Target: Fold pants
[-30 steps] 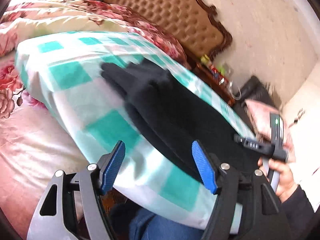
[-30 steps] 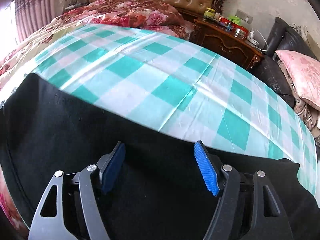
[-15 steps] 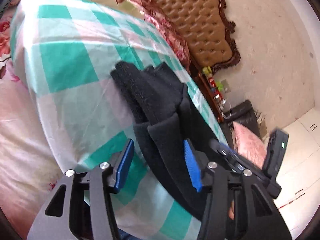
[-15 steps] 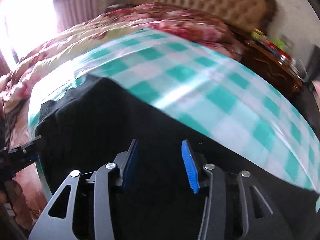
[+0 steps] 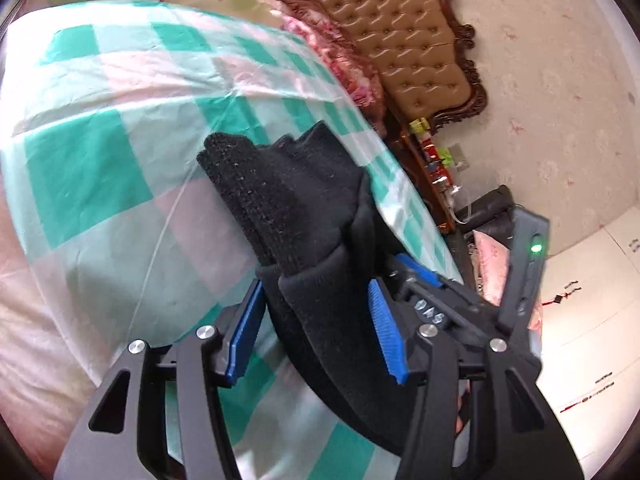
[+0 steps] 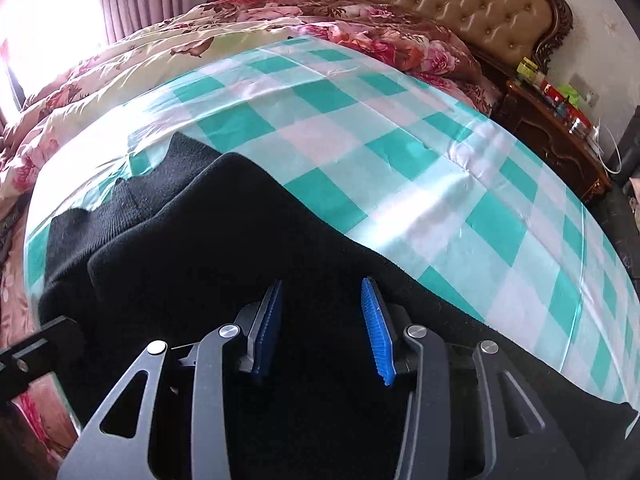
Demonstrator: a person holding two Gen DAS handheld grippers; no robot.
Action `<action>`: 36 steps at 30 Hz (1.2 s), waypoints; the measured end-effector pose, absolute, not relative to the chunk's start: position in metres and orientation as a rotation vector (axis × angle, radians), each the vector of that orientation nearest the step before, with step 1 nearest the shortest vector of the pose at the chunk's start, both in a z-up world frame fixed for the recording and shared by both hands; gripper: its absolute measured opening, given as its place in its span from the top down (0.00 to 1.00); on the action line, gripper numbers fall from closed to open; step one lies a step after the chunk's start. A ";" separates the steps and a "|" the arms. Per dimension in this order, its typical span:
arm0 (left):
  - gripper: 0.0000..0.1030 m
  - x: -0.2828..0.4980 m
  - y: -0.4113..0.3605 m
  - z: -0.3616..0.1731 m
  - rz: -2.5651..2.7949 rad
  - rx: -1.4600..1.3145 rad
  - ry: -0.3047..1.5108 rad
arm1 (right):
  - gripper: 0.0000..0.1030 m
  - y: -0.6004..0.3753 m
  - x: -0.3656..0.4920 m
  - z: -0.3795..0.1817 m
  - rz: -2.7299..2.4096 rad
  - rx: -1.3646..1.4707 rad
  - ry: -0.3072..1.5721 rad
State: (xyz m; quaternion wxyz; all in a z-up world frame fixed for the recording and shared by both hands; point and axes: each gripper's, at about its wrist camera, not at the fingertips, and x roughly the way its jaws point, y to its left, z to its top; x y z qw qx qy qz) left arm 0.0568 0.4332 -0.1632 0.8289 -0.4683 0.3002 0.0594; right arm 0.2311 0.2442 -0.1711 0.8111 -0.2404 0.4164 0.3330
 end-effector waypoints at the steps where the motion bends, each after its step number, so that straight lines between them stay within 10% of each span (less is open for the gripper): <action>1: 0.51 0.057 0.434 -0.161 0.113 -0.992 0.621 | 0.60 0.244 0.232 -0.171 0.712 -0.509 0.890; 20: 0.52 0.067 0.430 -0.168 0.239 -1.015 0.704 | 0.60 0.081 0.184 -0.124 0.686 -0.197 0.940; 25: 0.71 0.067 0.441 -0.174 0.226 -1.104 0.633 | 0.60 0.019 0.169 -0.142 0.633 -0.076 1.008; 36: 0.75 0.115 0.218 -0.004 0.368 0.089 0.582 | 0.60 -0.123 0.166 -0.107 0.480 0.177 0.944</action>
